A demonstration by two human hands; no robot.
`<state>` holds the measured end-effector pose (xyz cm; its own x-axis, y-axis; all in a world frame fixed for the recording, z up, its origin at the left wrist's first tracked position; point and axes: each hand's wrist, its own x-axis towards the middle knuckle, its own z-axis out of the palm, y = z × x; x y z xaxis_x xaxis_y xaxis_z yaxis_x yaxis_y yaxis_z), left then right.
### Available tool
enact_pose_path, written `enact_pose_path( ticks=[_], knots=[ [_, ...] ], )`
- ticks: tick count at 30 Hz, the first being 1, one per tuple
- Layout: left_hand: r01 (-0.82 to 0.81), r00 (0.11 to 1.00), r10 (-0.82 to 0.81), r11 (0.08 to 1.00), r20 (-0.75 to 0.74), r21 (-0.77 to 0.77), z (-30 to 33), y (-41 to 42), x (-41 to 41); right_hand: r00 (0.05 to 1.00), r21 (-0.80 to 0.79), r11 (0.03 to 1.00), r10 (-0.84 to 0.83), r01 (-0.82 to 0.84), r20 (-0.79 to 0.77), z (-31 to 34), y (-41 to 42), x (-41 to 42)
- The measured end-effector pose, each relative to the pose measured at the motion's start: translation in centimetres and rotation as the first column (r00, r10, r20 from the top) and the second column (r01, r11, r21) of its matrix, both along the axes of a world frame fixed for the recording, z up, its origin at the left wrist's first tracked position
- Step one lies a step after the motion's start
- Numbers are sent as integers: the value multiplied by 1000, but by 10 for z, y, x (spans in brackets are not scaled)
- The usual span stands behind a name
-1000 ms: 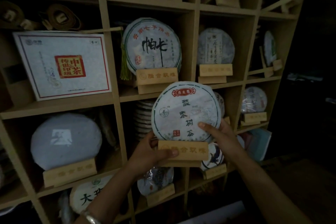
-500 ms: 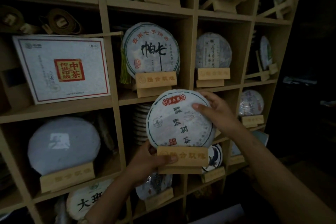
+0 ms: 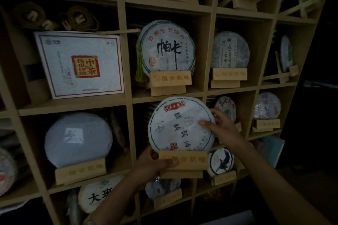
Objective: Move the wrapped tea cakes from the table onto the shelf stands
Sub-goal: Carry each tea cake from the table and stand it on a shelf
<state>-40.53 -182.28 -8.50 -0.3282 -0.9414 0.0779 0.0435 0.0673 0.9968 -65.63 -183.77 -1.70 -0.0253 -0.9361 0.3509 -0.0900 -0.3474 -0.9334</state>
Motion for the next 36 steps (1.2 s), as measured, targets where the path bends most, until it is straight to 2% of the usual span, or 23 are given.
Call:
enact_pose_path(
  ticks=[4,10,17,26,36],
  knots=[
    [-32,999,31,999,-30,-8,6,-13,10,997,59,998,20,-24,75,-22,-4,9],
    [-33,999,33,999,3,-8,-2,-31,15,998,198,980,11,-22,59,-28,-18,17],
    [-71,997,69,993,25,90,-29,-49,11,998,187,982,-14,1,66,-52,-31,20],
    [-99,993,94,993,70,71,-37,-81,16,994,186,983,-15,-5,106,-72,-54,31],
    [-202,979,204,977,-9,72,-68,-97,11,999,144,989,-40,36,23,-88,-76,41]
  ],
)
